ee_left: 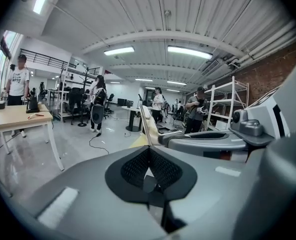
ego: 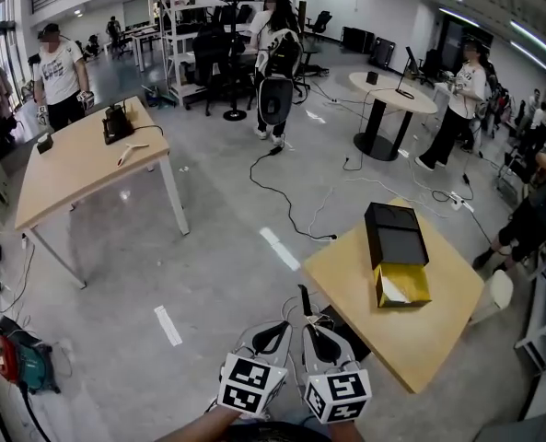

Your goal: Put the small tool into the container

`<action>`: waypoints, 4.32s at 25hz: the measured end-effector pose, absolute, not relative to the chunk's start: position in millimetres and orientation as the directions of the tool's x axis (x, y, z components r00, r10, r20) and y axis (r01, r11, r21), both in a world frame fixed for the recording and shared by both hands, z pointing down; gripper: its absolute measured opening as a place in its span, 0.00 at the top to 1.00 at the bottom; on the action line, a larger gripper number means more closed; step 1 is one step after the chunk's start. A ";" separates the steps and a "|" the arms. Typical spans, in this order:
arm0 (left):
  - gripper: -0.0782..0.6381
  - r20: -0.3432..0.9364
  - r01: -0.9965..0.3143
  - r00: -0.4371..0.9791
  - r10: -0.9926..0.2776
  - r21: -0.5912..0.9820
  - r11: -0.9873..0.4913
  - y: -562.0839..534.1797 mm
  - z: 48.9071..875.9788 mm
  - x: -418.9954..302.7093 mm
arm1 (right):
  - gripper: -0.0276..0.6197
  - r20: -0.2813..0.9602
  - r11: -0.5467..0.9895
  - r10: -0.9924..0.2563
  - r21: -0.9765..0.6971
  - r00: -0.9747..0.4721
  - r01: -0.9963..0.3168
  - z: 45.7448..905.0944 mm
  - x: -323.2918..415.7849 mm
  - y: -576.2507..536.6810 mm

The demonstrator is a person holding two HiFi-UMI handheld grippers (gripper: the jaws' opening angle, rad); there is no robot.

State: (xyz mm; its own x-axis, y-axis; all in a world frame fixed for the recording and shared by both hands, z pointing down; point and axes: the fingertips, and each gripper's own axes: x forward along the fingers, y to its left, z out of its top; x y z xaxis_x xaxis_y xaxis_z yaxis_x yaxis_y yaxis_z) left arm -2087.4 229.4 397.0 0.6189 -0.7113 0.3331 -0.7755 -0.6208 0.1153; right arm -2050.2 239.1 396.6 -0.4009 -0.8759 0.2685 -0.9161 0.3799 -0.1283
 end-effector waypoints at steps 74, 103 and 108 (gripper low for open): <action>0.88 0.422 -0.597 0.756 -0.501 0.128 -0.792 -1286.4 713.0 1018.3 | 0.95 0.377 -0.085 -0.910 -0.578 -0.173 -0.811 755.5 1084.2 -1272.3; 0.88 0.441 -0.491 0.810 -0.386 0.150 -0.858 -1722.9 689.0 892.1 | 0.95 0.484 -0.426 -0.874 -0.802 -0.038 -0.418 790.8 987.3 -1701.0; 0.88 0.443 -0.482 0.813 -0.378 0.148 -0.864 -1779.3 725.7 834.4 | 0.95 0.534 -0.463 -0.845 -0.763 -0.036 -0.451 834.4 927.0 -1759.7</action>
